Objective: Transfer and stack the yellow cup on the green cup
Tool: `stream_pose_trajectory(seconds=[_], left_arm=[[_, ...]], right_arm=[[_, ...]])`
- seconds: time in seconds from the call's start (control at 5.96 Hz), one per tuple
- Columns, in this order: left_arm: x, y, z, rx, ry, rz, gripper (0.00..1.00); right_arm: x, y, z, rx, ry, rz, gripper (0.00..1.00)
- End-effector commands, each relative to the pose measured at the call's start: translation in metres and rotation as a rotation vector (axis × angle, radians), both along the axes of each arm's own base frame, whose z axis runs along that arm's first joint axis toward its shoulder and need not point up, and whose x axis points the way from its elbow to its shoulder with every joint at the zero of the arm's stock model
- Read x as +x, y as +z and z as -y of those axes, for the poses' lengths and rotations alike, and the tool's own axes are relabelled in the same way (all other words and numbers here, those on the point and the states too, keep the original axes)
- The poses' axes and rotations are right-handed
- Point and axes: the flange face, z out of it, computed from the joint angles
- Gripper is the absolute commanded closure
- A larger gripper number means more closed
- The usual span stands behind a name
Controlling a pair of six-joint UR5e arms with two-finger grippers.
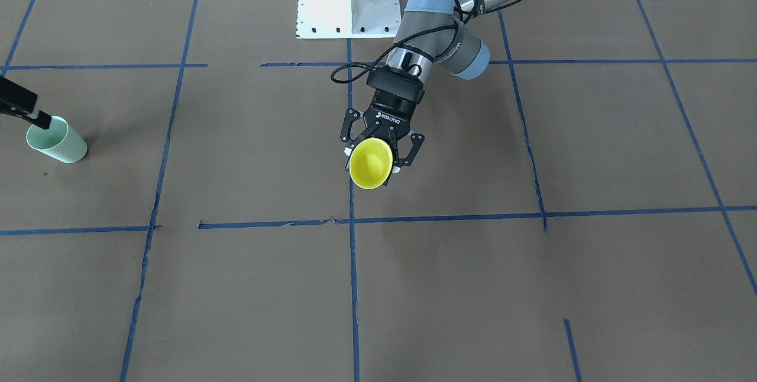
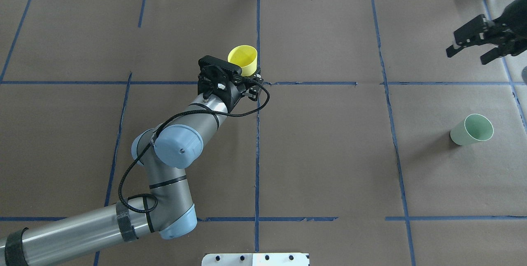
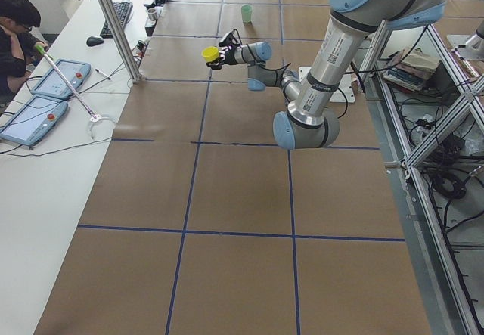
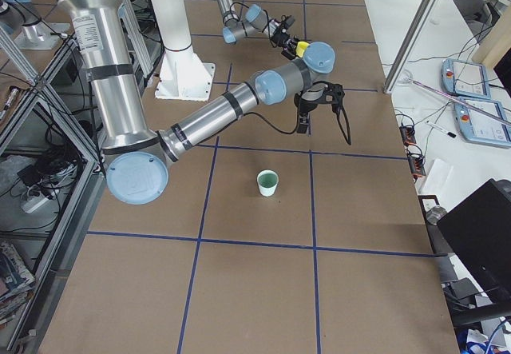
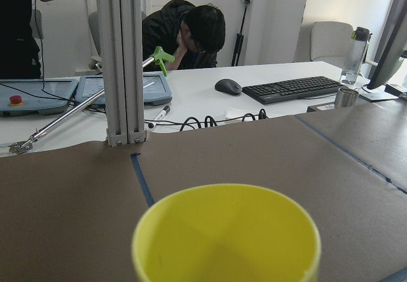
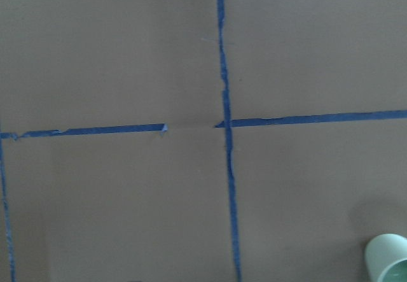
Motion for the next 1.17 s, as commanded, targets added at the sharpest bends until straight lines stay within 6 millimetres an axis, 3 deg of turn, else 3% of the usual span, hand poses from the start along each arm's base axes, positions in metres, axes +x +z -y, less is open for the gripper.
stream_pose_trajectory(seconds=[0.0,0.34,0.5,0.67,0.84,1.01], left_arm=[[0.011,0.006,-0.002,-0.006,-0.043,0.023,0.82],[0.015,-0.009,0.0,0.002,-0.054,0.009,0.81],[0.024,-0.006,-0.001,-0.002,-0.072,0.024,0.8],[0.026,-0.008,-0.004,-0.001,-0.069,0.023,0.8],[0.026,-0.008,-0.004,-0.001,-0.072,0.023,0.8],[0.026,-0.008,-0.004,-0.001,-0.072,0.021,0.8]], right_arm=[[-0.07,-0.08,0.027,-0.134,0.07,0.02,0.0],[-0.141,-0.168,0.072,-0.226,0.055,-0.016,0.0],[-0.182,-0.216,0.09,-0.257,0.046,-0.054,0.0],[-0.225,-0.252,0.102,-0.298,0.065,-0.092,0.0],[-0.252,-0.279,0.119,-0.322,0.061,-0.117,0.01],[-0.28,-0.291,0.129,-0.347,0.045,-0.148,0.03]])
